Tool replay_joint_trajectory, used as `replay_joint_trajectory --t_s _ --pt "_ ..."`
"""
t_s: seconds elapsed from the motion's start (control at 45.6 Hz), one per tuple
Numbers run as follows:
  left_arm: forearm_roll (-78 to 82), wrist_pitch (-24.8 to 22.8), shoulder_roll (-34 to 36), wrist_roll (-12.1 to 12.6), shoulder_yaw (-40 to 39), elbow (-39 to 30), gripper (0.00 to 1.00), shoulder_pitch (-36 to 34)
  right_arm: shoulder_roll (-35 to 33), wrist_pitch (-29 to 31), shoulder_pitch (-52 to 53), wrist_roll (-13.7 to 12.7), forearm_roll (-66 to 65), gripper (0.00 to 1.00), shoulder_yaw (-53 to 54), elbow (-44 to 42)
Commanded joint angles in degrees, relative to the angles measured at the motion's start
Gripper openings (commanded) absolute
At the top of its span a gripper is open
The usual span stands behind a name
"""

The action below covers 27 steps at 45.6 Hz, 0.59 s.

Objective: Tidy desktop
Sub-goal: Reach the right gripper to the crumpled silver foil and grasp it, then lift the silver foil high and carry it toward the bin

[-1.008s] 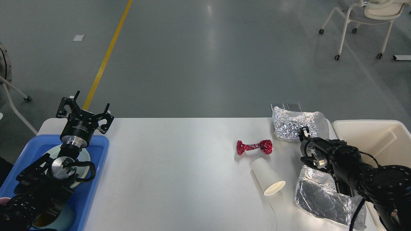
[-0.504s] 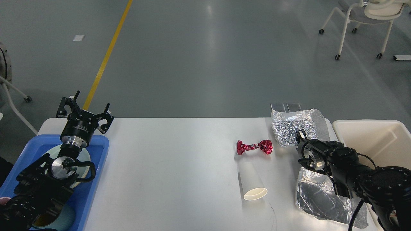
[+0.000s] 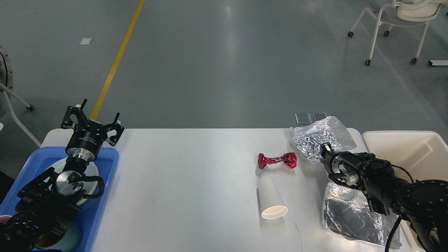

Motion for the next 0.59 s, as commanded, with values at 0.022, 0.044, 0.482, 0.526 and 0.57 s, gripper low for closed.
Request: replay_joint_trajectory --t_s 0.022,0.044,0.482,0.526,0.57 --pt "0.1 0.0 0.0 0.0 0.0 0.0 0.99 0.1 -3.0 2.7 5.0 0.0 -1.5 0.00 -4.0 3.0" --pt "0.1 0.0 0.0 0.0 0.0 0.0 0.99 0.0 -3.8 3.3 5.9 0.0 -1.6 0.00 -5.4 3.6" --pt "0.0 0.0 0.0 0.0 0.0 0.0 0.99 0.0 -27.9 30.7 58.8 0.8 -16.0 0.00 -40.4 34.9" --pt "0.1 0.0 0.0 0.0 0.0 0.0 0.99 0.0 -28.4 33.5 66.3 2.0 -19.6 0.00 -45.0 39.1" --pt "0.0 0.0 0.0 0.0 0.0 0.0 0.99 0.0 -28.4 36.4 73.3 3.9 -22.0 0.00 -49.3 42.8"
